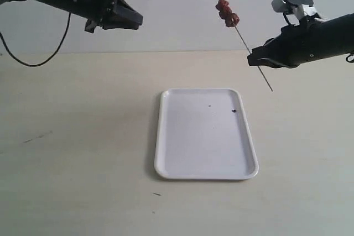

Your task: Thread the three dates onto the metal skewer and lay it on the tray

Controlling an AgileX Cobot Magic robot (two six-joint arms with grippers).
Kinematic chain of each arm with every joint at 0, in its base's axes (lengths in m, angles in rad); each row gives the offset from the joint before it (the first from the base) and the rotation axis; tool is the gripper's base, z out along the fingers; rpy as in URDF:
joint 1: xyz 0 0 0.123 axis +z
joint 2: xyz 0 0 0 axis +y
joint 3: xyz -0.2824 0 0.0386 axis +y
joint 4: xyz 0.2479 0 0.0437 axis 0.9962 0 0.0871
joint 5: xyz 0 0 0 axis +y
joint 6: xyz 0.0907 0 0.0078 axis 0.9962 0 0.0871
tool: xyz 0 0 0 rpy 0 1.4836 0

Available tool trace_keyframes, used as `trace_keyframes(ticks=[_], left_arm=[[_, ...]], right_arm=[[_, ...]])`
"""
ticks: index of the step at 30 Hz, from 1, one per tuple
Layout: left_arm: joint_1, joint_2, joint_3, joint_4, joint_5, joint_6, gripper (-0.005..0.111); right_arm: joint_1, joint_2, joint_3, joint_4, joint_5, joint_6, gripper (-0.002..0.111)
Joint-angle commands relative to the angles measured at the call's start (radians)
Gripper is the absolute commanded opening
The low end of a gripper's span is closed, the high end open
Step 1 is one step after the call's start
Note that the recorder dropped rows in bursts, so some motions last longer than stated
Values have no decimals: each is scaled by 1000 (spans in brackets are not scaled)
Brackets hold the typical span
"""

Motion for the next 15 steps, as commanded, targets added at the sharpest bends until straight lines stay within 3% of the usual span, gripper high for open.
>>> trace_keyframes(ticks=[1, 3, 5, 7, 10, 15], left_arm=[[8, -36, 59, 117, 1, 49, 0], [-1, -85, 164, 101, 1, 141, 0], [-3, -151, 313, 40, -120, 233, 0], [-3, -240, 522, -53, -304, 358, 0], [-3, -403, 885, -129, -686, 561, 0], [1, -542, 1139, -144, -1019, 696, 0]], right_arm=[[25, -6, -2, -89, 98, 37, 0], [42, -6, 9, -179, 94, 193, 0], [78, -6, 46, -181, 43, 278, 0], [131, -6, 105, -188, -39, 386, 0], [244, -6, 180, -184, -125, 546, 0], [365, -6, 207, -184, -251, 735, 0]])
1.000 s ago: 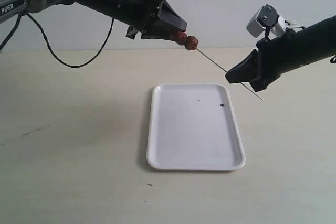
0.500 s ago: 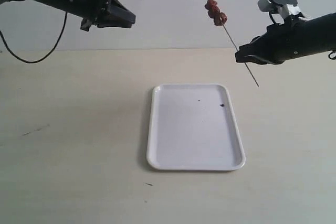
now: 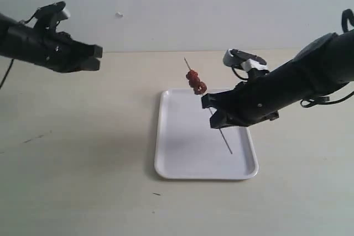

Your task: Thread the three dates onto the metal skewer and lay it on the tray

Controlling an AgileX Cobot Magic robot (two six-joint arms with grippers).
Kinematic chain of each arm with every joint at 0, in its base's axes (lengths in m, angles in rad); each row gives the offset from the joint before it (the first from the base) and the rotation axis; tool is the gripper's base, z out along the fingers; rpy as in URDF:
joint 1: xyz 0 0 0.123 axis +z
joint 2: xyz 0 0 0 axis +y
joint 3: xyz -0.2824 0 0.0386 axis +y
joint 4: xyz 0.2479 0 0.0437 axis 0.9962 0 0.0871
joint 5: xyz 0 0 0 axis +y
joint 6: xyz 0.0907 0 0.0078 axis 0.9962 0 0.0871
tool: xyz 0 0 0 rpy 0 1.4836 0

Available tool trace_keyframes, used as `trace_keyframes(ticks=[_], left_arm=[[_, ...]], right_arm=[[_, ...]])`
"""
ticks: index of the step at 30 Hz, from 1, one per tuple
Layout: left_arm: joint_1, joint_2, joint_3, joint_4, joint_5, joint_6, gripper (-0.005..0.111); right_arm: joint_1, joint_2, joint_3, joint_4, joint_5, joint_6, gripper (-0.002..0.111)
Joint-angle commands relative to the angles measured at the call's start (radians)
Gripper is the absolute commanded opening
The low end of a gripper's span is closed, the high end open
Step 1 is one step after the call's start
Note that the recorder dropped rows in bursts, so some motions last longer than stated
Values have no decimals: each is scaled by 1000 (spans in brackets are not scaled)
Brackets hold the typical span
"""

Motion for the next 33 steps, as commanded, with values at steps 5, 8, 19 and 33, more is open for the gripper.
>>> trace_keyframes(ticks=[5, 8, 19, 33], left_arm=[[3, -173, 233, -66, -382, 85, 0], [1, -188, 233, -70, -344, 85, 0], [-68, -194, 233, -78, -378, 87, 0], [-78, -408, 311, -59, -393, 87, 0]], right_arm=[[140, -6, 56, -4, -178, 315, 0], [163, -6, 79, -4, -213, 345, 0], [170, -6, 130, -52, -244, 342, 25], [170, -185, 131, -218, -243, 342, 66]])
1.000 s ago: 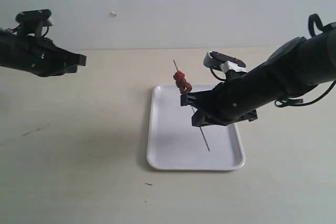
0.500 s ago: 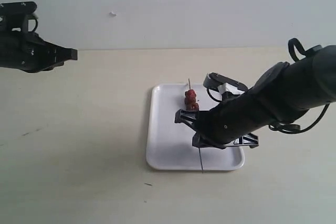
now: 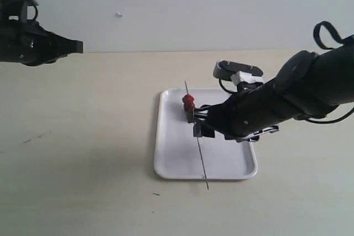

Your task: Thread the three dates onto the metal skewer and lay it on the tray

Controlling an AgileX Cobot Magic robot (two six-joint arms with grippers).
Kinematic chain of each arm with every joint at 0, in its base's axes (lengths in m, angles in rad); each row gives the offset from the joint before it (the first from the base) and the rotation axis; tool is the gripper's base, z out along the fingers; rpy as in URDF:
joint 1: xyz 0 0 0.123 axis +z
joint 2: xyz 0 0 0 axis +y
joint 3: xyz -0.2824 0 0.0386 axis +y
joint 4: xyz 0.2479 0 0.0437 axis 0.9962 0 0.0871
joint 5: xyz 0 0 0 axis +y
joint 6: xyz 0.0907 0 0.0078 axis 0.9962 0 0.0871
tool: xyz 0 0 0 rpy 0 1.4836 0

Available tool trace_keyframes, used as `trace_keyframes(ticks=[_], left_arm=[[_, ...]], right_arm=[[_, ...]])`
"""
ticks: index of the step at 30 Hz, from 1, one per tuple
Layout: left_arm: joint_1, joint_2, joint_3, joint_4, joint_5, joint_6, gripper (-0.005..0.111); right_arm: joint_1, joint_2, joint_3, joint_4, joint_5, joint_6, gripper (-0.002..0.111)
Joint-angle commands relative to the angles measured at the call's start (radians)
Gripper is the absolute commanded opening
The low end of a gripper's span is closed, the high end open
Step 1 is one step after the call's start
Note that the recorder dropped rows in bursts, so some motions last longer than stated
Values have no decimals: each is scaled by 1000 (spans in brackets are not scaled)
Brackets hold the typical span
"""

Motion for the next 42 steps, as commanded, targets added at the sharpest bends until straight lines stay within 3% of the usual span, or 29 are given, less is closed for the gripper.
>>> trace_keyframes(ticks=[1, 7, 12, 16, 23, 31, 42], left_arm=[[-3, -130, 48, 13, -13, 1, 0], [-3, -298, 143, 13, -13, 1, 0], [-3, -526, 279, 13, -74, 1, 0], [-3, -738, 436, 20, -96, 1, 0], [-3, -1062, 680, -31, -128, -6, 0], [-3, -1284, 865, -56, -144, -6, 0], [-3, -1314, 931, -61, -131, -4, 0]], right_arm=[[1, -89, 3, -22, 24, -3, 66], [1, -142, 22, -71, 41, -3, 63], [1, -275, 76, -157, -67, -3, 56], [1, -445, 151, -193, -154, -32, 40], [1, -753, 273, -202, -183, -145, 0], [1, -1117, 367, -196, -154, -177, 0], [1, -1365, 367, -196, -140, -177, 0]])
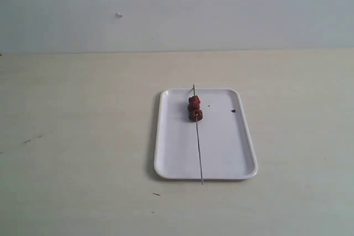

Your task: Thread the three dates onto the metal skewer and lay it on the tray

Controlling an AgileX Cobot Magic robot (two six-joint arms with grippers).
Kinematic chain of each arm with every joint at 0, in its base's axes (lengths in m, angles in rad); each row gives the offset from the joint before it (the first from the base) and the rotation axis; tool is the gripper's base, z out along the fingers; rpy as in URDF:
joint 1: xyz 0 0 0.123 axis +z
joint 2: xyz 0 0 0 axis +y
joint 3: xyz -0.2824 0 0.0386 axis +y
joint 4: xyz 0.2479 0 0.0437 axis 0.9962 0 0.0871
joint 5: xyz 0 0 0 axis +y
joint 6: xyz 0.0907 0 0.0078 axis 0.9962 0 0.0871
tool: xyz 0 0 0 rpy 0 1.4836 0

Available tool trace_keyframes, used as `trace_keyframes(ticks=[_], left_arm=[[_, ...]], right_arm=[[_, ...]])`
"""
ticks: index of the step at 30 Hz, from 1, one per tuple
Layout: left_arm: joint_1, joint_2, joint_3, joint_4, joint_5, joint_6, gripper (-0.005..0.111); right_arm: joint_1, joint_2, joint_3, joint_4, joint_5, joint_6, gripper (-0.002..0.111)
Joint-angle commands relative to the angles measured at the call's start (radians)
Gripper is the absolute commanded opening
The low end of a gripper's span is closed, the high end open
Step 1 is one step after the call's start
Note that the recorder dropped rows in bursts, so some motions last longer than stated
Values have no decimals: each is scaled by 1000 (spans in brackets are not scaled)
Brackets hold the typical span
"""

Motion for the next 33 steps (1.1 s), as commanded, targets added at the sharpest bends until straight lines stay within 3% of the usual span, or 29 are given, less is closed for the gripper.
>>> trace_keyframes(ticks=[1, 11, 17, 20, 33], left_arm=[[-3, -4, 4, -7, 4, -2, 0], [-3, -4, 3, -7, 4, 0, 0], [-3, -4, 3, -7, 7, 0, 0], [-3, -4, 3, -7, 7, 0, 0], [-3, -4, 3, -7, 7, 0, 0]], right_arm=[[1, -66, 5, -6, 3, -8, 0], [-9, -103, 5, -13, 0, -18, 0], [-299, -225, 37, -5, 107, -14, 0], [-365, -285, 63, -5, 110, -14, 0], [-373, -308, 124, -37, 105, -18, 0]])
